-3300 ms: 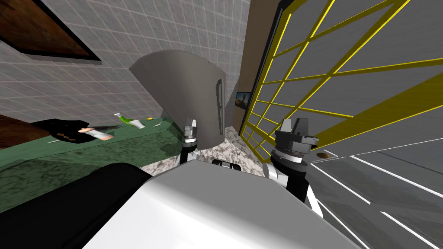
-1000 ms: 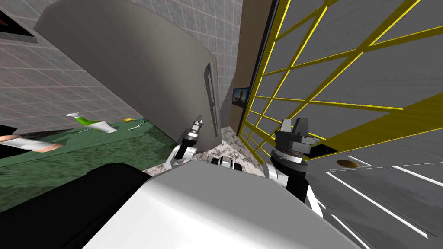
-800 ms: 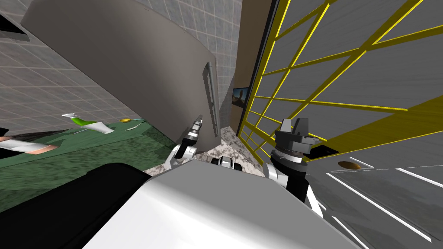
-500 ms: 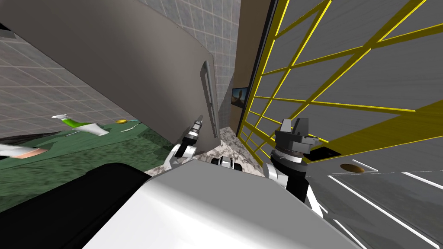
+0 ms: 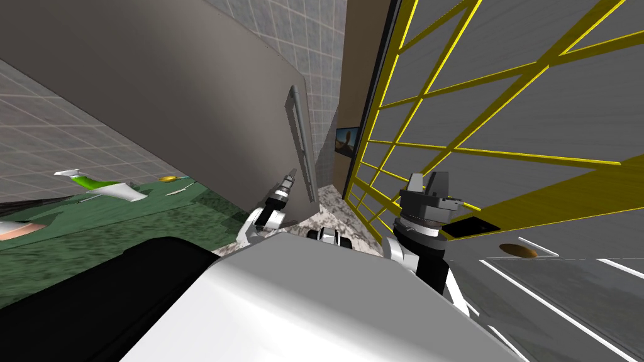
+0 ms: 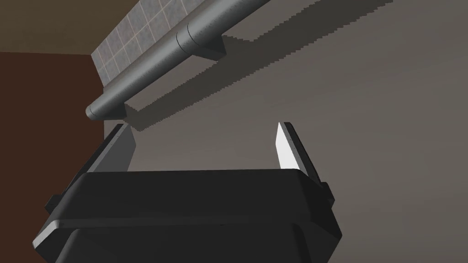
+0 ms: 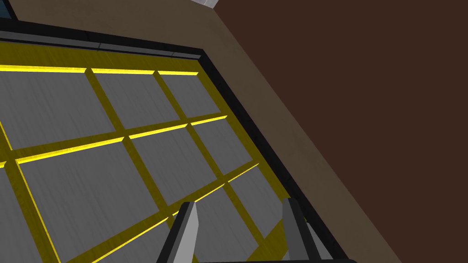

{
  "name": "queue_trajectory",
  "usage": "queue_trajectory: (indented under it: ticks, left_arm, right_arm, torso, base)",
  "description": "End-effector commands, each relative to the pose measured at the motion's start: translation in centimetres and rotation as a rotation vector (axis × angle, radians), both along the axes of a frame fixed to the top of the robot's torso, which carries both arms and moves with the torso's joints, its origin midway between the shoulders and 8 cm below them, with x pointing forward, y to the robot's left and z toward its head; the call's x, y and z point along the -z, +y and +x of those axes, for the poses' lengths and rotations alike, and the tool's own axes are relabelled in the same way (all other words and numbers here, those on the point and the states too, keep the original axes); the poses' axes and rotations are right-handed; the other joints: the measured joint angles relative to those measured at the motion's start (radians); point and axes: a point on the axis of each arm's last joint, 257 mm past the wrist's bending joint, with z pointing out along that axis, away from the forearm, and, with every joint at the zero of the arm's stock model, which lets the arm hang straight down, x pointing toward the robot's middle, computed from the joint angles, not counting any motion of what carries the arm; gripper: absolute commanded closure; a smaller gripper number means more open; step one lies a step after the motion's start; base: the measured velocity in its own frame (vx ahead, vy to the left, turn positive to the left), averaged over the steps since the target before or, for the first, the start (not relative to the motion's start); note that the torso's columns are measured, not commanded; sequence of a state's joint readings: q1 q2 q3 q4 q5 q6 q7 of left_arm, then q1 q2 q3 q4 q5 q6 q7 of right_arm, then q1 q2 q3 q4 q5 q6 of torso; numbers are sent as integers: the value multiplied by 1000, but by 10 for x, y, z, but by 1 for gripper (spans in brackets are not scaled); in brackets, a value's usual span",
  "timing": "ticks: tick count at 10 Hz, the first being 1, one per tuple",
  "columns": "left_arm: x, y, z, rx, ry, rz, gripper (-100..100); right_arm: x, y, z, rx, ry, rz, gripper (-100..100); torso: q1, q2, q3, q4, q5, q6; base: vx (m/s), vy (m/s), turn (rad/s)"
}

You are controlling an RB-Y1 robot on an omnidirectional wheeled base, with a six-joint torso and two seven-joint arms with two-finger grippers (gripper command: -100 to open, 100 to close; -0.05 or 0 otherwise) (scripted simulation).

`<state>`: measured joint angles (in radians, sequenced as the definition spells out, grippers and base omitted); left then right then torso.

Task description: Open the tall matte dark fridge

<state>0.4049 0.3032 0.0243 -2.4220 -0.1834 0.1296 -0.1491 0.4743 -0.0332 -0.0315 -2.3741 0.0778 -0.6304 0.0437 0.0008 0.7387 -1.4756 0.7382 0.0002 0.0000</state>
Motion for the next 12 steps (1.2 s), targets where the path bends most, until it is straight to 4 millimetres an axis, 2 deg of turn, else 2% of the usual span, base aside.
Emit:
queue_trajectory:
  ticks: [1, 12]
  left_arm:
    - [7, 4, 5, -20, 40, 21, -100]
    - [34, 32, 18, -134, 223, 181, -100]
  right_arm:
    - [0, 0, 0, 0, 0, 0, 0]
    - [0, 0, 0, 0, 0, 0, 0]
  torso:
    - [-1, -1, -1, 0, 0, 0]
    - [-1, 0, 0, 0, 0, 0]
  base:
    - [54, -16, -11]
    - [64, -19, -21]
